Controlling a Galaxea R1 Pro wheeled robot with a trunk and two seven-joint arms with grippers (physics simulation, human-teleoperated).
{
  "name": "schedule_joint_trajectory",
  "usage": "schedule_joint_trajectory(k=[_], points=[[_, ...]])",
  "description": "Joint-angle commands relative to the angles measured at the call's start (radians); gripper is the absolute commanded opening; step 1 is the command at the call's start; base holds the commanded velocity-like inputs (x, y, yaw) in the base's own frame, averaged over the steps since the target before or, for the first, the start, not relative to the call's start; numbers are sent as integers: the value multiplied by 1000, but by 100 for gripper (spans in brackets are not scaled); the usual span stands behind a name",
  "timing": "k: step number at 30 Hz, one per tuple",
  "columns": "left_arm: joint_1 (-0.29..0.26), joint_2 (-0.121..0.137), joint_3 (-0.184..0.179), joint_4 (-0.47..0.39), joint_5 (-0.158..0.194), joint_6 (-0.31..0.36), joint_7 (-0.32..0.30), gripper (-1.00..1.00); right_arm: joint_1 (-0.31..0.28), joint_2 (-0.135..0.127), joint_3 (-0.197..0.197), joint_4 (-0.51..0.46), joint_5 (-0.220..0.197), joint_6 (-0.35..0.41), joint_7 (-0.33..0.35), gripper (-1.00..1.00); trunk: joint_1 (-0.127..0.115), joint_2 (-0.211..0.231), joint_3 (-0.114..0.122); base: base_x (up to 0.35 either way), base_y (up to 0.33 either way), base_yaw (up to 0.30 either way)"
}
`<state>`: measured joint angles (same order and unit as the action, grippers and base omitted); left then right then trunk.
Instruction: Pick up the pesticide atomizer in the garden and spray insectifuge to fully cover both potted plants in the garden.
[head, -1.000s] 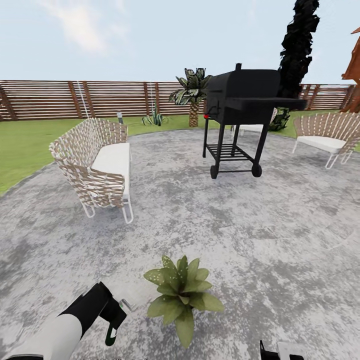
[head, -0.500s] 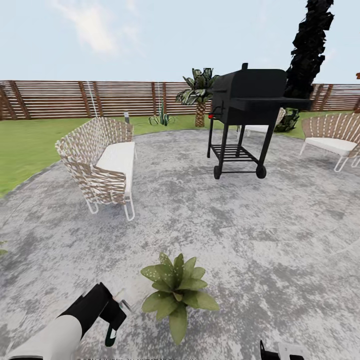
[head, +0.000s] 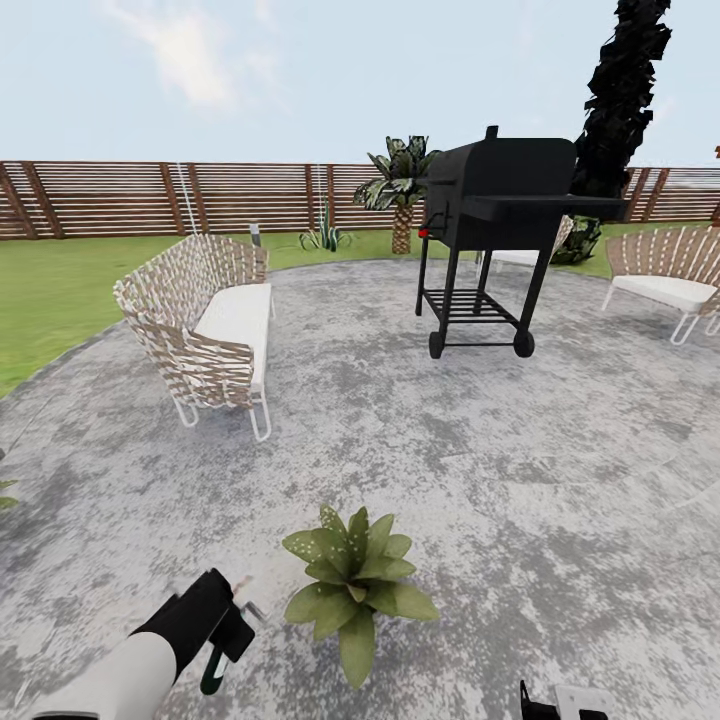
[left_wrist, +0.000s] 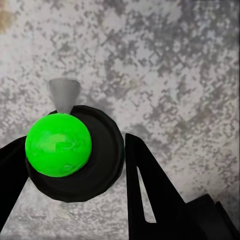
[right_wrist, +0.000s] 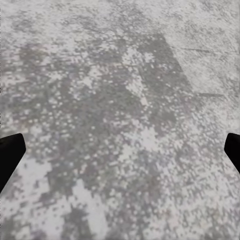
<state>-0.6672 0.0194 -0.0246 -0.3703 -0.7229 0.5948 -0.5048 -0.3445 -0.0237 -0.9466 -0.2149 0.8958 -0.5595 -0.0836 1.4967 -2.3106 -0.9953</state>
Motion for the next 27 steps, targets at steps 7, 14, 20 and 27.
schedule_joint_trajectory(k=[7, 14, 20, 27], points=[[0, -2, -3, -1, -9, -1, -10, -100, -1, 0, -5, 2, 11, -3, -7, 100, 0, 0, -1, 21, -8, 0], [0, 7, -7, 57, -14, -18, -12, -100, -1, 0, -5, 2, 11, -3, -7, 100, 0, 0, -1, 180, -96, 0], [-6, 8, -10, 63, -16, -31, -21, -100, -1, 0, -5, 2, 11, -3, -7, 100, 0, 0, -1, 19, -4, 0], [-15, 16, -40, 58, -92, -29, -143, -100, -1, 0, -5, 2, 11, -3, -6, 100, 0, 0, -1, 0, 0, 0]])
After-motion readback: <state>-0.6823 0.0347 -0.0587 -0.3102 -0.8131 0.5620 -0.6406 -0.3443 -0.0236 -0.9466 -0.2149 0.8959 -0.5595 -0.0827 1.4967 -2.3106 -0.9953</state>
